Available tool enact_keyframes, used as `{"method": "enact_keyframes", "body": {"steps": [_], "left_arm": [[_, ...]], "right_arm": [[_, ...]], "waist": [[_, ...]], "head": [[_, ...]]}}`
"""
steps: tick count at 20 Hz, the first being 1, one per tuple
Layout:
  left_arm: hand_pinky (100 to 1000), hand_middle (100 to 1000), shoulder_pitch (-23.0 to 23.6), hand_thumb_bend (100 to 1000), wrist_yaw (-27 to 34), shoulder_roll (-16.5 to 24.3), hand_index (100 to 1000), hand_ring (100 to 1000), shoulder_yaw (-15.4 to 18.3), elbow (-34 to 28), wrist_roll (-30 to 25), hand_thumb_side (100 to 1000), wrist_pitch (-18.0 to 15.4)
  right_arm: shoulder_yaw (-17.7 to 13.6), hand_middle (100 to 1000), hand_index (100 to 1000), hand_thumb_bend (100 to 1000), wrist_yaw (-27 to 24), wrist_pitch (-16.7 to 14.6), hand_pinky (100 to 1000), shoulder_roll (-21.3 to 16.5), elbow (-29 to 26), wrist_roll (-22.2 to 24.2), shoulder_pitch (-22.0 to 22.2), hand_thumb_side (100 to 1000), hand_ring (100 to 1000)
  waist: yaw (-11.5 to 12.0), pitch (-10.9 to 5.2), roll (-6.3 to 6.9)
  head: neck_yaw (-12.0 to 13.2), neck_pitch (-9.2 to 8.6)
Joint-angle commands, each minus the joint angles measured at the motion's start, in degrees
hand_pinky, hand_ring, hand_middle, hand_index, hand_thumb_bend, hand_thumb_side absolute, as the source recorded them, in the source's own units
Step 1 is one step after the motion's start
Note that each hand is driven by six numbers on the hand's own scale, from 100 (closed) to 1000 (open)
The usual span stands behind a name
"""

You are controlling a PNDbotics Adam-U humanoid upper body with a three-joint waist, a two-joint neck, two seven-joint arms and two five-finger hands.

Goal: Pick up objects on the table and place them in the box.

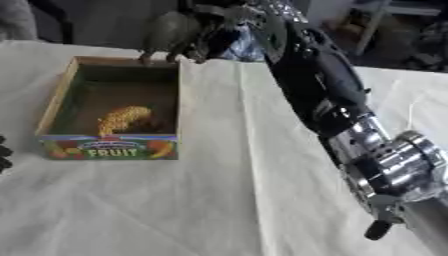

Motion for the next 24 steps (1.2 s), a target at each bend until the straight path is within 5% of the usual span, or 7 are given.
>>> {"method": "enact_keyframes", "body": {"steps": [1,7,18,24], "left_arm": [[533,576,-0.96,763,0.46,0.74,720,581,-0.27,-1.03,-0.48,414,-0.05],[532,576,-1.72,766,0.71,0.30,720,580,-0.70,-1.32,-0.94,414,0.02],[532,575,-2.29,773,0.79,-0.19,720,580,-0.80,-1.57,-1.12,402,0.09],[532,575,-2.33,767,0.75,-0.32,719,580,-0.82,-1.54,-1.16,413,0.08]], "right_arm": [[-1.00,301,501,100,-1.53,-9.32,659,1.16,-1.44,10.70,-2.24,342,437],[-1.16,343,547,100,2.00,-9.32,664,4.83,-0.77,9.31,-2.03,347,462],[-2.80,378,615,100,17.57,-9.32,654,7.63,4.74,-0.15,-0.09,394,470],[-3.68,419,719,100,24.42,-9.32,649,7.86,6.72,-7.84,0.27,703,475]], "waist": [[0.58,-0.91,0.46],[2.91,-0.22,0.80],[4.25,1.00,1.15],[4.14,1.25,1.22]], "head": [[-0.70,-0.28],[-1.91,-1.08],[-2.77,-1.86],[-2.75,-1.96]]}}
